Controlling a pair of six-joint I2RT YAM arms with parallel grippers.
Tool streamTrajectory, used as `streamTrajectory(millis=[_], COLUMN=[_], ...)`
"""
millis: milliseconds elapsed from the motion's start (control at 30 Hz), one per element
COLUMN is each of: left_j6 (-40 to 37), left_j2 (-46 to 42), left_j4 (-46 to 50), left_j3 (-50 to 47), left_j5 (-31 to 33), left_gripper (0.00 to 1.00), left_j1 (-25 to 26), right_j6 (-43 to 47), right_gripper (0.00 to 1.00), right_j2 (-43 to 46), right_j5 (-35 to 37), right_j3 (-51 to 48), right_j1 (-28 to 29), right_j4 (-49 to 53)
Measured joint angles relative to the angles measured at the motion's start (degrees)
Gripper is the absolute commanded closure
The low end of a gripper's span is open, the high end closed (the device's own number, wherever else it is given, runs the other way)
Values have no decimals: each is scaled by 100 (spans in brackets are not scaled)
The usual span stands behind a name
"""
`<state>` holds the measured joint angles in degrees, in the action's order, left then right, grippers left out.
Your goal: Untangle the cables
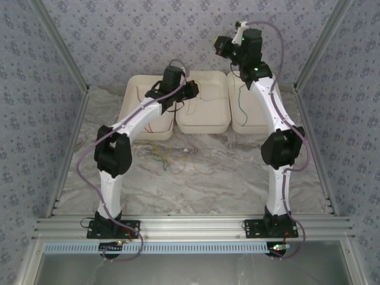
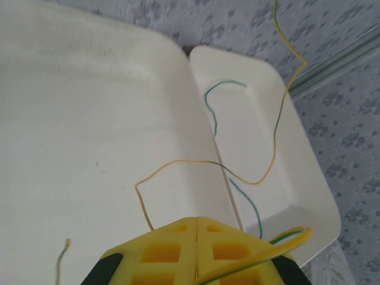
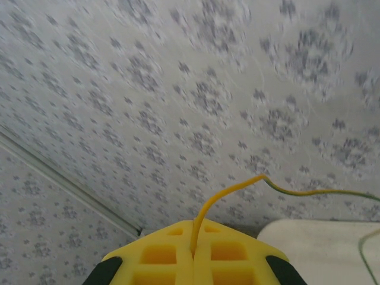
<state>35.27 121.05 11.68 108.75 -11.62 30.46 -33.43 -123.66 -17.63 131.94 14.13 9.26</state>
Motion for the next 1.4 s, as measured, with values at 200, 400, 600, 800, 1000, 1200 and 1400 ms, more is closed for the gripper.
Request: streamTrajectory(millis=[200, 400, 600, 800, 1000, 1200, 1400], left_j6=[24, 94, 210, 481, 782, 1130, 1515], left_j2=[863, 1137, 706, -490, -2218, -3871, -4903], left_j4=[79, 280, 146, 393, 487, 619, 850], left_j3=[304, 501, -247, -1172, -2118, -3768, -5659], left_j5=[46, 48, 216, 824, 1475, 1749, 1766], left_gripper=[100, 86, 41, 23, 19, 22, 16], left_j1=[133, 144, 192, 328, 280, 140, 229], right_j6=[0, 0, 140, 483, 638, 542, -28], right_gripper=[100, 100, 45, 40, 40, 44, 40], right_j2=[-734, -1163, -1565, -1362, 249, 2911, 4535], right_j5=[-85, -81, 0, 463, 1078, 1873, 2885], right_j3=[-2, 15, 332, 170, -1419, -3893, -6496], right_j1=[72, 114, 144, 264, 509, 1110, 2391], right_j4=[168, 448, 1062, 1532, 1429, 916, 874])
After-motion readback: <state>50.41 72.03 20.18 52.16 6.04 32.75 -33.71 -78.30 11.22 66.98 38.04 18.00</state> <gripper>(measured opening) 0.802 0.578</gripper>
